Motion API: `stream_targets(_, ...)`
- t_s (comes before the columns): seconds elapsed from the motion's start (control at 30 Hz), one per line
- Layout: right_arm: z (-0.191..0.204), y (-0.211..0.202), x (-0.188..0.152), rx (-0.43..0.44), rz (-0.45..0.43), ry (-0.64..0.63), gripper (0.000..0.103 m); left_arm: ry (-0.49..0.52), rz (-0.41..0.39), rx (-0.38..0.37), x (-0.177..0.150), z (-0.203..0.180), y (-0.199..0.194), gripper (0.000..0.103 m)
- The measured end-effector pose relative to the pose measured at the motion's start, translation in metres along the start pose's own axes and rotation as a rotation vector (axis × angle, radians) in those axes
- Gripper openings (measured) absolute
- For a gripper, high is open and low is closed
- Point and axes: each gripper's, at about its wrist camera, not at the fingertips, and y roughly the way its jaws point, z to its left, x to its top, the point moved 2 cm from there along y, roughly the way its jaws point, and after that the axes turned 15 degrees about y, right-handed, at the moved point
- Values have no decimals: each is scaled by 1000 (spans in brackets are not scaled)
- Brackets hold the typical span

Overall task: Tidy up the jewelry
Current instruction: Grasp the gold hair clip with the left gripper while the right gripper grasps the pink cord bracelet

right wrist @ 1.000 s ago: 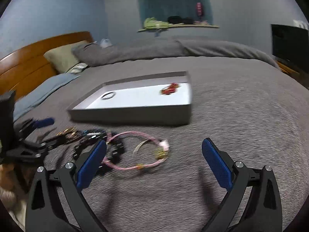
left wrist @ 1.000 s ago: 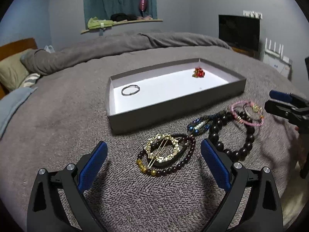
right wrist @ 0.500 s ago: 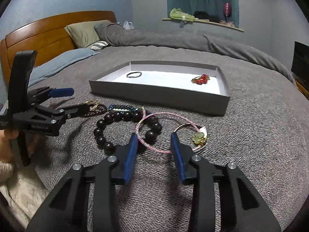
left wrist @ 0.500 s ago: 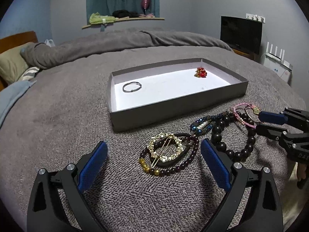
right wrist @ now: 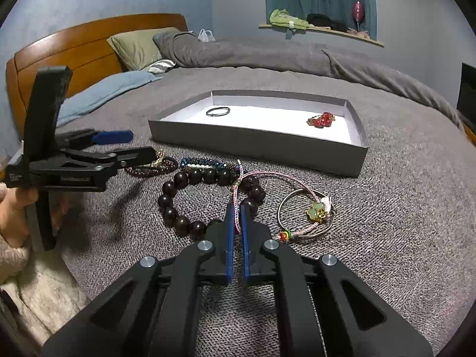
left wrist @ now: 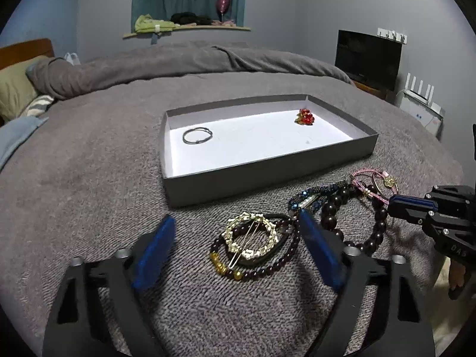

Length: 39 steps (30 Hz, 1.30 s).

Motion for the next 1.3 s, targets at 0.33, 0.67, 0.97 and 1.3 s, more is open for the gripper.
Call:
stream_targets(0.33, -3, 0, 1, 6, 3, 14, 5, 38, 61, -22, -2, -8, 14, 59)
stream_targets(0.67, -5, 0, 3, 12, 3, 29, 5, 108, 53, -11, -1, -19, 13, 41)
stream_targets(0.97, -8, -6, 7, 21, -18, 43, 5, 89, 31, -17, 1, -13, 8, 42)
stream_targets(1.3, -15, -20, 24, 34, -68, 72, 3, 63, -11, -24, 5, -9, -4, 42)
